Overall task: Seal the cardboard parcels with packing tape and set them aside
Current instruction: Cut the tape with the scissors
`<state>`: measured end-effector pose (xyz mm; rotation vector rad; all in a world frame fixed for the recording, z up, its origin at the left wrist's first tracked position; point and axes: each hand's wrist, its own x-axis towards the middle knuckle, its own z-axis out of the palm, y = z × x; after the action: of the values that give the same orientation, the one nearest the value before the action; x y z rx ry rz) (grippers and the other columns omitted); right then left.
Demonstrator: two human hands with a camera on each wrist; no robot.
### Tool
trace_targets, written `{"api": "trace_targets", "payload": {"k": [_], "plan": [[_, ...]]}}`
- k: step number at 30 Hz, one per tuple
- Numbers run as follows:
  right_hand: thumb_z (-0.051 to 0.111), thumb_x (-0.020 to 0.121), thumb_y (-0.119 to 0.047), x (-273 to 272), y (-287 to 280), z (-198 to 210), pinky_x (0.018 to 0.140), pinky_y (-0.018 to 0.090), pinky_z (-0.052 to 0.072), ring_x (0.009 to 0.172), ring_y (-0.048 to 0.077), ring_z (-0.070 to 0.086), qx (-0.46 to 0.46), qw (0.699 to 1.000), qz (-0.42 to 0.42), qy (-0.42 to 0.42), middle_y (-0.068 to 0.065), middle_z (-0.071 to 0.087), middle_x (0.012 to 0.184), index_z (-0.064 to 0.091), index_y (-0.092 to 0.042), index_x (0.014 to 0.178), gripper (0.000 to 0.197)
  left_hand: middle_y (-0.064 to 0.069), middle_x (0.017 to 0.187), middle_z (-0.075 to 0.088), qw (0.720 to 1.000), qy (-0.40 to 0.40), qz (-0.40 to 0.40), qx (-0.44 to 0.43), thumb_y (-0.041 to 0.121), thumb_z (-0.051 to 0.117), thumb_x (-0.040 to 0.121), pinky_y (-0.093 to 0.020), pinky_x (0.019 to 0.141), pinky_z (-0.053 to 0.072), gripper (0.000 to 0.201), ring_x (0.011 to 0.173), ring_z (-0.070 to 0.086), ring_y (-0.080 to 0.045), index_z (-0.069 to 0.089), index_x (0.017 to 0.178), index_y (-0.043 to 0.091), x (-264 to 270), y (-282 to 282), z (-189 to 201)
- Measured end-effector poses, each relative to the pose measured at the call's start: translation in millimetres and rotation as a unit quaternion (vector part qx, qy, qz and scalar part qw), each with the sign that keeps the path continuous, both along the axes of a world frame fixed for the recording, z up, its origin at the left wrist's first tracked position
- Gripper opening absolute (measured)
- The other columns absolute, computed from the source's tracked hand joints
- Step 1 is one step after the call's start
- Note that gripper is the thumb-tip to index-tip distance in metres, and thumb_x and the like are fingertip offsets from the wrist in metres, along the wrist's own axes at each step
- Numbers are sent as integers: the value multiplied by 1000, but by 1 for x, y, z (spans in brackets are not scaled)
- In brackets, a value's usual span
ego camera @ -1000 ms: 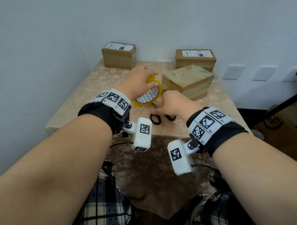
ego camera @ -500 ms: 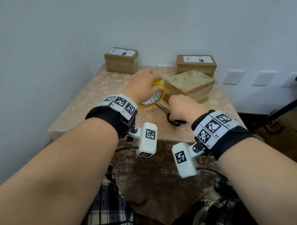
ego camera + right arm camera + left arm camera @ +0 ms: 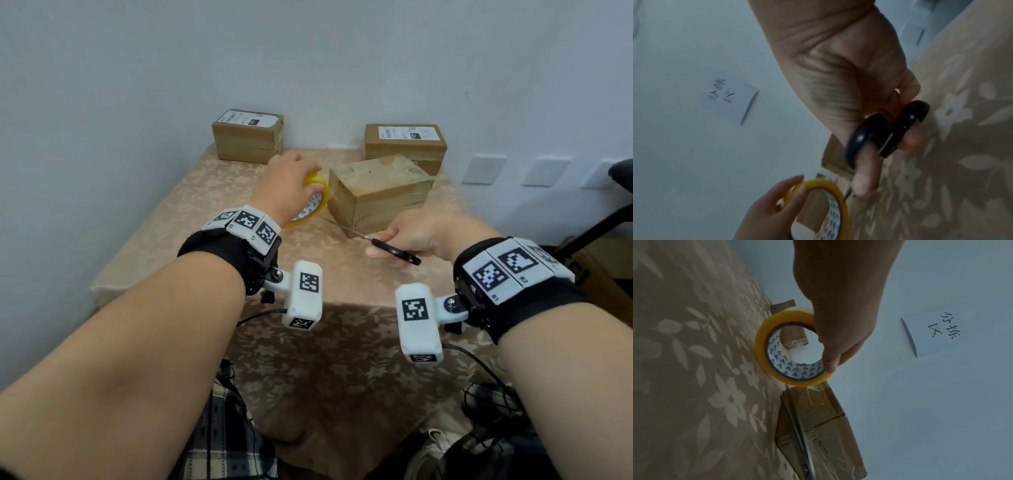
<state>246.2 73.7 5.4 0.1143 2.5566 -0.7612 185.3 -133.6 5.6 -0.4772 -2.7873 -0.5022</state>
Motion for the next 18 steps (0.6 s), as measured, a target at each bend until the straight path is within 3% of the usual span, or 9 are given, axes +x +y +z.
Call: {"api": "trace_targets", "payload": {"k": [4, 7, 10, 12, 16, 18], "plan": [[70, 68, -51, 7, 9, -4, 80, 35, 42, 76, 23, 52, -162, 984, -47, -58, 12, 54, 81, 58, -4, 94, 55, -10, 127, 50, 1000, -10, 12, 6, 35, 55, 93, -42, 99, 38, 40, 119, 43, -32, 55, 130, 21, -4, -1, -4], [63, 73, -54, 9, 6, -2, 72, 30, 44, 64, 15, 56, -213, 973, -52, -77, 6, 52, 72, 53, -8, 83, 48, -10, 126, 51, 1000, -14, 9, 22, 36, 56, 92, -43, 99, 38, 40, 119, 44, -32, 56, 130, 21, -6, -3, -5], [60, 72, -60, 9, -3, 1, 57, 24, 37, 49, 10, 56, -221, 971, -45, -79, 2, 55, 63, 53, -11, 80, 51, -11, 127, 50, 999, -27, 13, 44, 36, 57, 92, -44, 101, 38, 41, 120, 44, -30, 55, 130, 22, -8, -7, -6], [58, 74, -61, 9, -6, 1, 57, 24, 33, 48, 10, 56, -232, 969, -48, -77, 2, 55, 63, 54, -12, 82, 50, -11, 128, 49, 997, -35, 18, 60, 37, 57, 91, -45, 102, 38, 42, 121, 45, -29, 55, 130, 22, -8, -11, -6], [60, 61, -66, 10, -6, 4, 65, 26, 36, 57, 12, 59, -238, 966, -62, -79, 2, 59, 66, 56, -11, 93, 64, -10, 127, 50, 997, -43, 18, 63, 38, 58, 91, -46, 102, 38, 42, 121, 45, -28, 55, 130, 22, -7, -19, -5], [58, 62, -67, 12, -10, 6, 64, 25, 36, 56, 11, 60, -236, 966, -70, -76, 2, 61, 70, 58, -11, 95, 65, -10, 127, 51, 997, -46, 9, 66, 37, 58, 91, -45, 102, 38, 42, 121, 45, -28, 56, 130, 22, -5, -20, -4]]}}
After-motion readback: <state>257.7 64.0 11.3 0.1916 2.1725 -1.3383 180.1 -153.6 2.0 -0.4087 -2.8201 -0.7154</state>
